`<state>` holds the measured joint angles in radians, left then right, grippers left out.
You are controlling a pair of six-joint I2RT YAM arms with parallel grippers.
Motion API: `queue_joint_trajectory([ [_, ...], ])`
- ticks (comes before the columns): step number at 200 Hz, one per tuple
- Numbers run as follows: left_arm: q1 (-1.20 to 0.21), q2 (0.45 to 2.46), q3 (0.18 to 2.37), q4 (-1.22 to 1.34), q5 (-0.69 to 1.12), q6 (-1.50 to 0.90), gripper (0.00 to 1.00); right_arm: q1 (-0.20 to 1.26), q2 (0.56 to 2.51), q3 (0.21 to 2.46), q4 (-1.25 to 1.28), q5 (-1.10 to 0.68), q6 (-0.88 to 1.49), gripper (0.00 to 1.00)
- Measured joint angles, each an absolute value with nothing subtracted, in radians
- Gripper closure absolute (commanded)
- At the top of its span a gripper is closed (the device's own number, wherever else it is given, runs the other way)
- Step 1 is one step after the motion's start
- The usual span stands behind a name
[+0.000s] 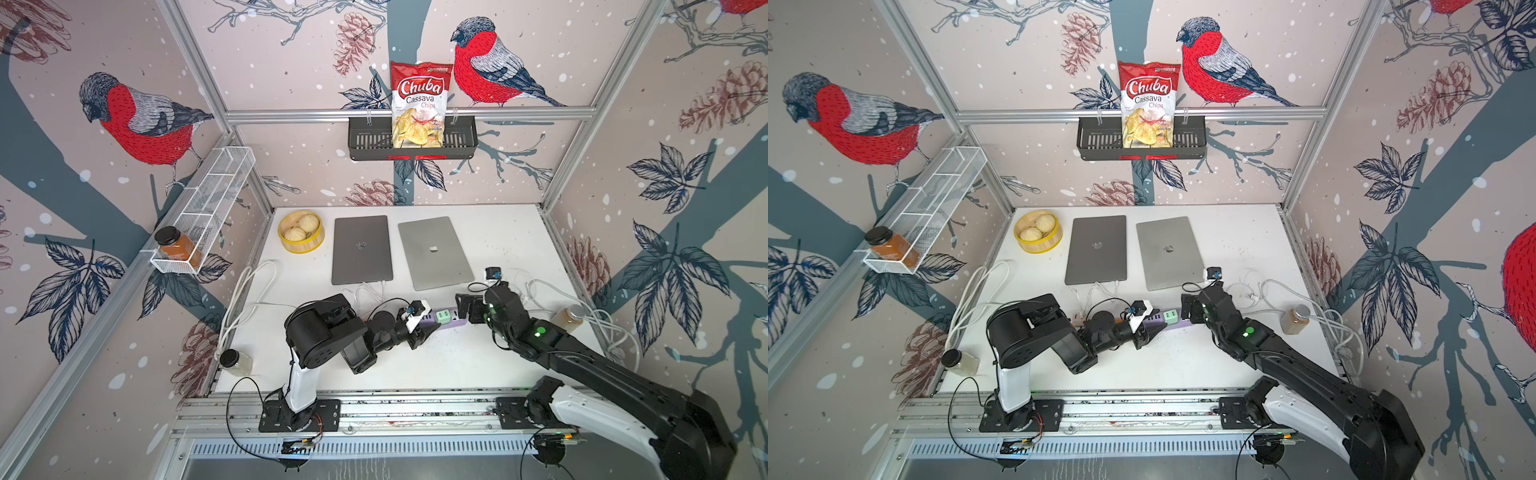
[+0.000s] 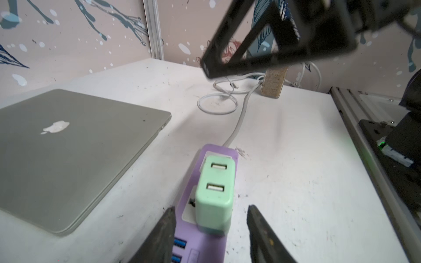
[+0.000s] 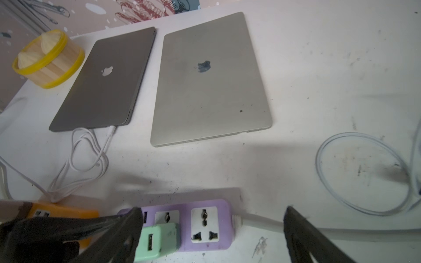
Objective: Unplug the laptop charger
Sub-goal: Remove the plug from the socket.
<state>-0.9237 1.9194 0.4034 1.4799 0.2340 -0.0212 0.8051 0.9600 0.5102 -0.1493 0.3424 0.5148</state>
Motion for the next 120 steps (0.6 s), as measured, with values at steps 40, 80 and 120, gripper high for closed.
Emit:
queue_joint_trajectory([
  [40, -0.919, 1.858, 0.393, 1.475, 0.171, -0.067, 0.65, 0.952, 1.066, 0.498, -0.11, 0.448, 0.595, 0.05],
  [80, -0.905, 1.777, 0.401, 1.328, 0.06, -0.152, 0.69, 1.029, 1.117, 0.497, -0.08, 0.507, 0.635, 0.07],
  [120, -0.893, 1.698, 0.488, 1.065, 0.016, -0.271, 0.75, 1.077, 1.171, 0.517, -0.06, 0.542, 0.655, 0.07],
])
